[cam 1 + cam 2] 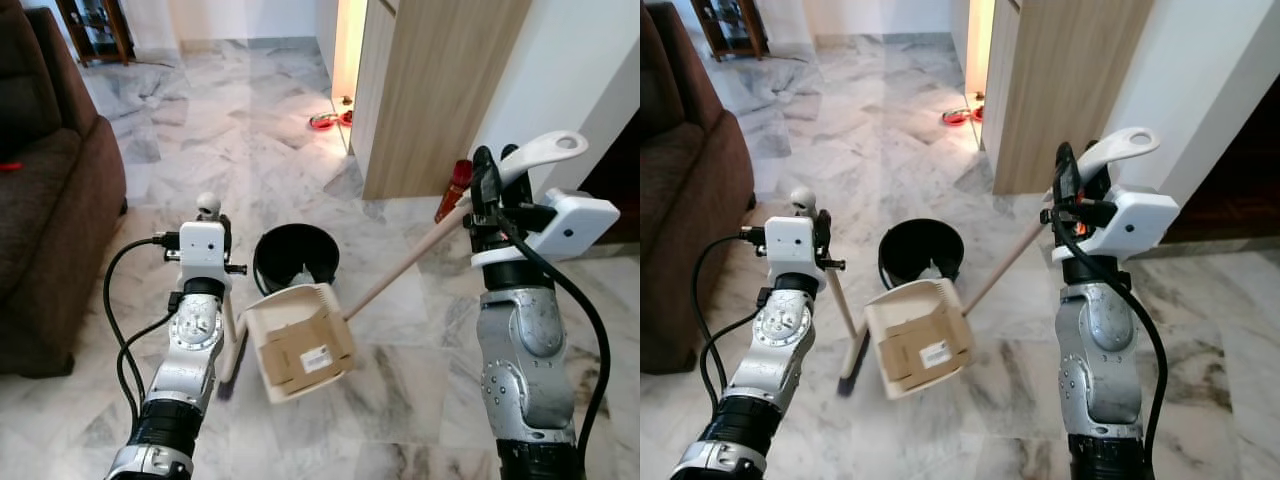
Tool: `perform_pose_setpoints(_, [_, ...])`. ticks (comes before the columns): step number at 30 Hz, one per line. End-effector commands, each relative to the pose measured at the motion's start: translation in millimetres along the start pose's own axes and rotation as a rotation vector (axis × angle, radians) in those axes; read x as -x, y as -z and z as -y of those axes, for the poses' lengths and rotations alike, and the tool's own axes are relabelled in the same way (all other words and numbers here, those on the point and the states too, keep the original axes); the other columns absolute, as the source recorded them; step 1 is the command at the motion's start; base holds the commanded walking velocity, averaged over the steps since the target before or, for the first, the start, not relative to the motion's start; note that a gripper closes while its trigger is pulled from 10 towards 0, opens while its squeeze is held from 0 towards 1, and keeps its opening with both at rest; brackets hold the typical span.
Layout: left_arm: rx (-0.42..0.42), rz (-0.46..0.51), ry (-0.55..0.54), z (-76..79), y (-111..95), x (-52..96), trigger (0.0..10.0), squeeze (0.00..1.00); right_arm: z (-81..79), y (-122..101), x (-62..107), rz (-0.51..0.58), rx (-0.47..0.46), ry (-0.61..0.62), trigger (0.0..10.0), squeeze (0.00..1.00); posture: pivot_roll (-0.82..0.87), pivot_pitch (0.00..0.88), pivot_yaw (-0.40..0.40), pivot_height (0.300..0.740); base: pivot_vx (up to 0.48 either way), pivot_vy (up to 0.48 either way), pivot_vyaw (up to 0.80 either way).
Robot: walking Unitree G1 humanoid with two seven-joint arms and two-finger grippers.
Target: Sweep floor
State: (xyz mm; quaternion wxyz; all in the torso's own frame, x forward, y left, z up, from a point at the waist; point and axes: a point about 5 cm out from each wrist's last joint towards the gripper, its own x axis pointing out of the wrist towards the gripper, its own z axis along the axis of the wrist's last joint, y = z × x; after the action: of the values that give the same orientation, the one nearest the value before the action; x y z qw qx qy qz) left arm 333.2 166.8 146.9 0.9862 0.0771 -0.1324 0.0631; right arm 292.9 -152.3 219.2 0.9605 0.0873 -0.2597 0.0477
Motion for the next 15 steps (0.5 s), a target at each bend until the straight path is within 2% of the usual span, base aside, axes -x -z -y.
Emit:
perform_pose_setpoints(1, [-0.004, 0.062, -0.001, 1.1, -12.8, -4.9, 10.0, 0.00, -0.2, -15.6, -4.1, 0.077, -0.028, -0.001, 10.0, 0.00, 0.12, 0.081, -0.010, 0.740, 0.398, 0.000, 0.00])
perform_pose_setpoints(14, [-0.006, 0.064, -0.011, -0.4, -13.2, -5.0, 10.0, 0.00, -4.0, -16.6, -5.2, 0.081, -0.016, -0.024, 10.0, 0.00, 0.12, 0.082, -0.012, 0.740, 0.397, 0.000, 0.00])
perform_pose_setpoints(15, [-0.008, 0.064, -0.013, -0.6, -13.2, -5.0, 10.0, 0.00, -4.6, -16.7, -5.2, 0.081, -0.015, -0.029, 10.0, 0.00, 0.12, 0.082, -0.012, 0.740, 0.398, 0.000, 0.52])
